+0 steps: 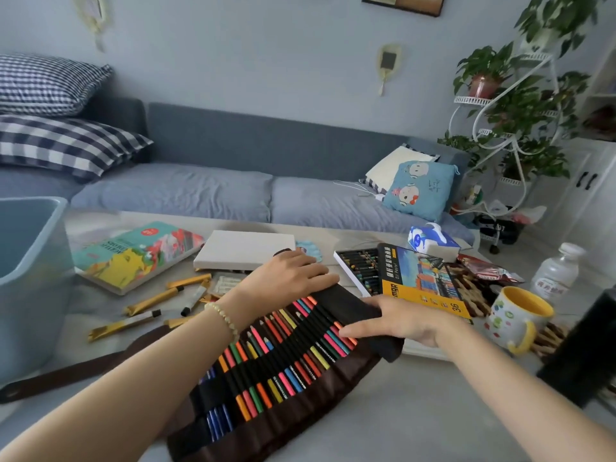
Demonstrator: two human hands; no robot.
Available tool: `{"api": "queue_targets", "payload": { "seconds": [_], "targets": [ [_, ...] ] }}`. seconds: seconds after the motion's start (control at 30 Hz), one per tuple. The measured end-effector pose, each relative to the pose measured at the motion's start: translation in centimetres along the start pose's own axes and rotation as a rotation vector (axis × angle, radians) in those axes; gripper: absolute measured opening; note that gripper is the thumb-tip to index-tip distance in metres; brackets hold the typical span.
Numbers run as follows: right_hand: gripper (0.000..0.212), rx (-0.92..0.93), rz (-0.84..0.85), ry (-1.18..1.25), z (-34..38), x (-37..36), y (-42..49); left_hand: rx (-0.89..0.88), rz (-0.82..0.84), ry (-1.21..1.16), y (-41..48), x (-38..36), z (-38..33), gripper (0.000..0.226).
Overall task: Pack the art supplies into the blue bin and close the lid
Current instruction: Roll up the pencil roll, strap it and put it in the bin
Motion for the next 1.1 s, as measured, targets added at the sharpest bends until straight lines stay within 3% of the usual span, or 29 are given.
{"api": "queue_targets", "payload": {
  "seconds": [0.1, 0.2, 0.27, 0.33, 0.4, 0.53, 0.6, 0.7, 0.77, 0.83, 0.9, 0.97, 1.1],
  "targets": [
    [0.044, 0.025, -0.190, -0.111, 0.6, 0.2, 0.4, 0.023, 0.115, -0.012, -0.3, 0.5, 1.3, 0.046],
    [0.050, 0.014, -0.530, -0.607, 2.2, 0.0, 0.4, 0.295, 0.427, 0.006, -0.4, 0.5, 2.8, 0.067],
    [0.054, 0.037, -0.735, -0.979, 3.9, -0.4, 0.0, 0.447, 0.585, -0.012, -0.4, 0.9, 2.8, 0.065],
    [0.055, 0.122, -0.840, -1.059, 5.1, -0.4, -0.2, 0.472, 0.575, 0.027, -0.1, 2.0, 2.4, 0.056],
    [0.054, 0.168, -0.812, -0.983, 5.5, 0.0, 0.0, 0.451, 0.508, 0.105, -0.4, 2.9, 2.3, 0.046],
    [0.063, 0.069, -0.347, -0.666, 4.8, 0.8, 1.6, 0.279, 0.217, 0.236, -1.9, 3.1, 1.0, 0.034],
    [0.058, 0.090, -0.277, -0.600, 5.2, 1.3, 1.7, 0.220, 0.078, 0.258, -2.4, 3.4, 0.7, 0.034],
    [0.049, 0.146, -0.529, -0.781, 6.6, 2.2, 0.8, 0.243, 0.082, 0.211, -2.1, 4.9, 1.1, 0.043],
    [0.047, 0.239, -0.824, -1.006, 7.7, 2.0, 0.0, 0.431, 0.241, 0.030, -1.6, 5.9, 2.0, 0.056],
    [0.049, 0.363, -1.088, -1.181, 8.3, 1.6, -0.6, 0.628, 0.382, -0.104, -1.4, 6.5, 2.5, 0.054],
    [0.051, 0.441, -1.229, -1.181, 8.8, 1.8, -1.2, 0.616, 0.369, -0.006, -0.6, 7.7, 2.3, 0.048],
    [0.051, 0.410, -1.059, -1.059, 9.6, 3.0, -1.3, 0.533, 0.304, 0.163, 0.0, 9.0, 2.1, 0.043],
    [0.060, 0.214, -0.456, -0.802, 10.8, 5.2, -1.4, 0.290, 0.086, 0.365, 0.2, 10.8, 1.2, 0.037]
  ]
}}
Point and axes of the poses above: each hand's wrist, its own y-axis towards the middle knuckle, its own x-axis out of the back of the hand, z = x × y, the point moved 5 cm from there along y, towards the middle knuckle, and after that the axes turned 15 degrees about -y, right-handed, at the moved point
